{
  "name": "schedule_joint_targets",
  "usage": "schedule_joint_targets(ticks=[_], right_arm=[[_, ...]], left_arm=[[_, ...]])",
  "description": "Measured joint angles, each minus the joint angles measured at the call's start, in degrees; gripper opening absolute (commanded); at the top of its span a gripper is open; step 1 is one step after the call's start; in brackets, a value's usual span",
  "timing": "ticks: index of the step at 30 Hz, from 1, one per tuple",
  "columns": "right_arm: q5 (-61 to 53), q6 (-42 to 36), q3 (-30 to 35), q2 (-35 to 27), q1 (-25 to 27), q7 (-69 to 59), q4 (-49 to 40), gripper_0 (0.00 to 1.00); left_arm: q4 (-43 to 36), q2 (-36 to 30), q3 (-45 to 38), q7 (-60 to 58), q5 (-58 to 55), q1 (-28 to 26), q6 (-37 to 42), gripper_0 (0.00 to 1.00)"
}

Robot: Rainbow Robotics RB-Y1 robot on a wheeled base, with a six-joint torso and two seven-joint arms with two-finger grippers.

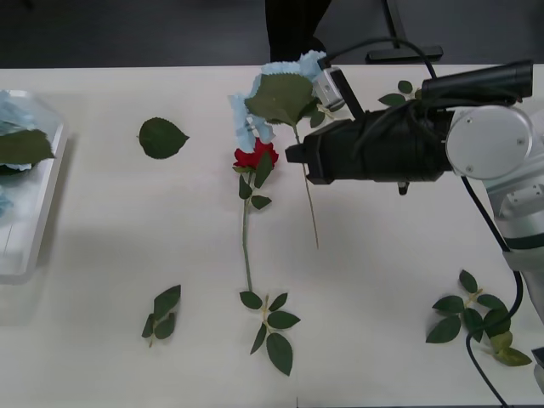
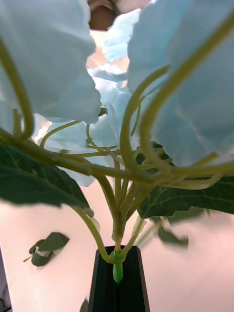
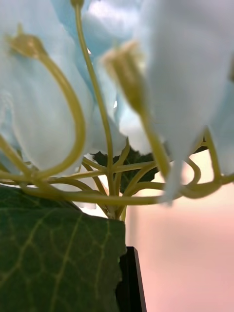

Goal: Place the red flowers into the right box and the blue flowers into the left box. If a person shows an open palm, hand one flower to the person first, then continue sorting.

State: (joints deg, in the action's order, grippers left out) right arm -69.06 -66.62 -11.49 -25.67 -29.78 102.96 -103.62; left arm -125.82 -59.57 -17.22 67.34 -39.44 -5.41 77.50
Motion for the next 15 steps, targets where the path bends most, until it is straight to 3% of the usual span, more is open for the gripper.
schedule_joint_targets(ticks=[7,12,13,15], right_arm=[[-15.0,4.6,0.0,0.0,-8.7,7.3,8.3,0.0],[-17.9,5.8,-0.1,0.6,-10.9,12.9,9.9,0.0],[-18.3,5.8,-0.1,0.8,-11.0,12.9,9.9,0.0],[-19.8,5.9,-0.3,1.2,-11.2,12.9,9.9,0.0]], left_arm=[[10.1,-5.2,-2.0,7.5,6.6,-0.4,2.6,0.0],[21.3,-5.4,-1.8,18.4,7.3,-0.4,-5.2,0.0],[23.4,-5.4,-1.5,19.2,7.4,-0.4,-7.1,0.04],[26.6,-5.4,-0.6,19.4,7.6,-0.3,-9.7,0.28]])
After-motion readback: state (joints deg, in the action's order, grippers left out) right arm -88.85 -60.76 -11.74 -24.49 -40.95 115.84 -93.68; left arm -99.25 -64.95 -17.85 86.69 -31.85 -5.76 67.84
